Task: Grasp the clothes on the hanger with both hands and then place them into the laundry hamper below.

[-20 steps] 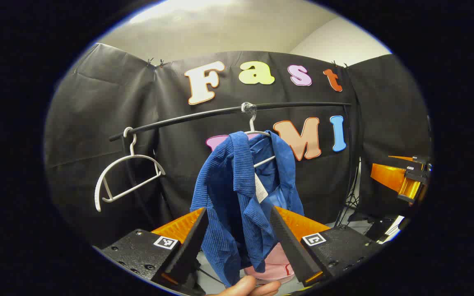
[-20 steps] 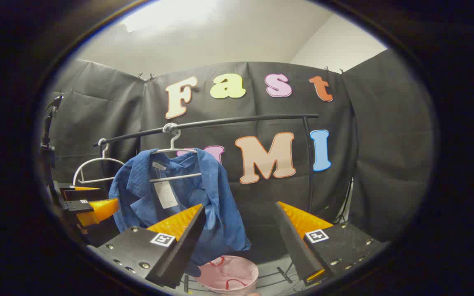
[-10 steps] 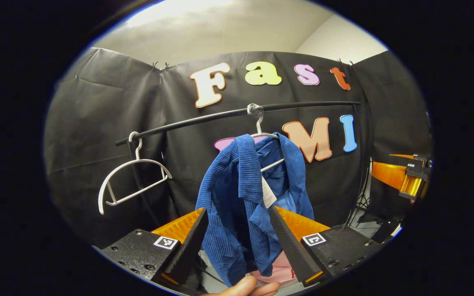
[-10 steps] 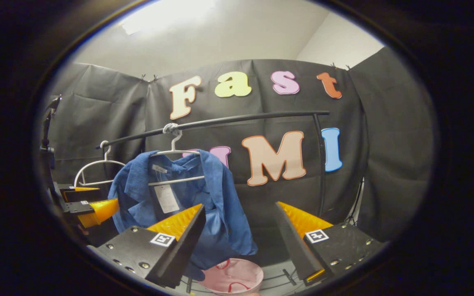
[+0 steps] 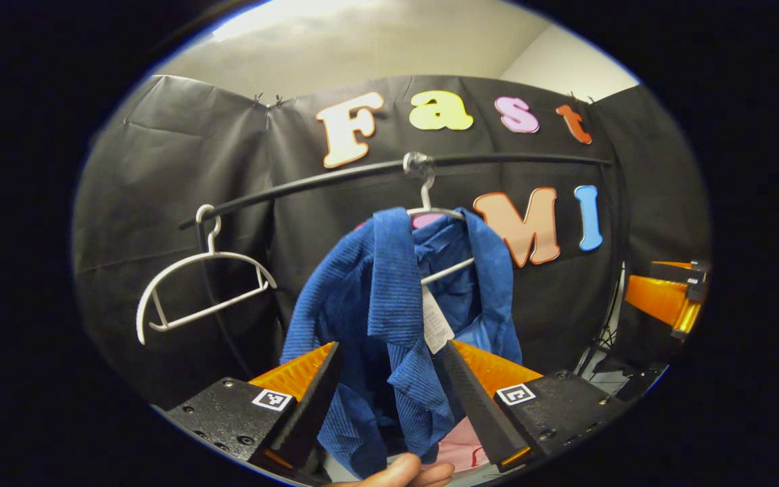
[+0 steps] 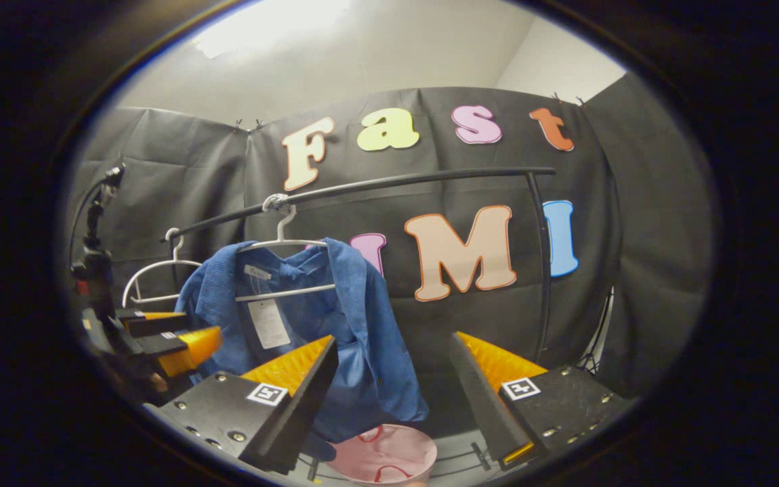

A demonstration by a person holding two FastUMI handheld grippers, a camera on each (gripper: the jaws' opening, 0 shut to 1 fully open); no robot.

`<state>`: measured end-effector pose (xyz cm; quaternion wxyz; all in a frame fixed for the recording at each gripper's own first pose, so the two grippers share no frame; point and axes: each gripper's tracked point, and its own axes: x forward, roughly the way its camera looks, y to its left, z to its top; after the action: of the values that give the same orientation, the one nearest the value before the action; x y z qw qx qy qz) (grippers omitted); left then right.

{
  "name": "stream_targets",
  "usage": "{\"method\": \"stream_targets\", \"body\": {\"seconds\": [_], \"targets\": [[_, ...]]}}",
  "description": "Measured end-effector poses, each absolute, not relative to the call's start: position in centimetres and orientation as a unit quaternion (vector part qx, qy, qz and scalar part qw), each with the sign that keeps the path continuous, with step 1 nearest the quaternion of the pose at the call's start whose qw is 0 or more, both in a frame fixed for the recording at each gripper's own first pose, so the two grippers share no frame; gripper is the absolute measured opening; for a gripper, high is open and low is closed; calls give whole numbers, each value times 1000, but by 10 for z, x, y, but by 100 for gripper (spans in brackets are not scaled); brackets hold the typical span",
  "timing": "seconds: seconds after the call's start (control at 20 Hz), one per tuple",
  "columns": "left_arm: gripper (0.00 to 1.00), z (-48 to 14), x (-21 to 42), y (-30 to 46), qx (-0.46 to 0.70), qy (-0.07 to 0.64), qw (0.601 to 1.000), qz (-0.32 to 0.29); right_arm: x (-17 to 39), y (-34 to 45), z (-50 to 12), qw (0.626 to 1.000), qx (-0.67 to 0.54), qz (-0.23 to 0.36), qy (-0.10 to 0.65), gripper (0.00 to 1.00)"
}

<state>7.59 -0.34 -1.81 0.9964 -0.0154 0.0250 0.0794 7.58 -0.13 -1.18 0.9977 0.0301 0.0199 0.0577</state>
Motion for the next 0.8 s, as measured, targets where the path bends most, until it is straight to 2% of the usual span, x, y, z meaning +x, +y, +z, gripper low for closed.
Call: {"method": "stream_targets", "body": {"seconds": [0.05,0.1,0.15,0.2,0.25,0.3,0.4,0.6,0.7,0.8], "targets": [[94,-24,82,-4,-21,34,995,86,83,1,-14,997,34,62,24,99],[99,-31,88,-4,-23,41,995,92,90,2,-18,997,33,66,27,99],[99,-36,94,-5,-25,48,994,99,98,3,-21,996,33,72,31,94],[99,-42,100,-6,-27,52,993,102,105,5,-26,995,37,80,37,100],[99,-48,107,-7,-25,59,992,108,113,8,-32,994,41,87,44,99],[94,-55,112,-5,-23,68,991,113,122,11,-40,993,45,93,49,99],[99,-62,120,0,-27,76,990,118,139,17,-49,992,51,103,53,99],[87,-64,119,10,-36,68,990,121,172,48,-61,988,50,139,47,99],[82,-52,120,10,-30,46,993,102,192,67,-70,985,35,159,53,99],[73,-47,125,4,-9,39,997,64,212,82,-74,984,18,168,54,99]]}}
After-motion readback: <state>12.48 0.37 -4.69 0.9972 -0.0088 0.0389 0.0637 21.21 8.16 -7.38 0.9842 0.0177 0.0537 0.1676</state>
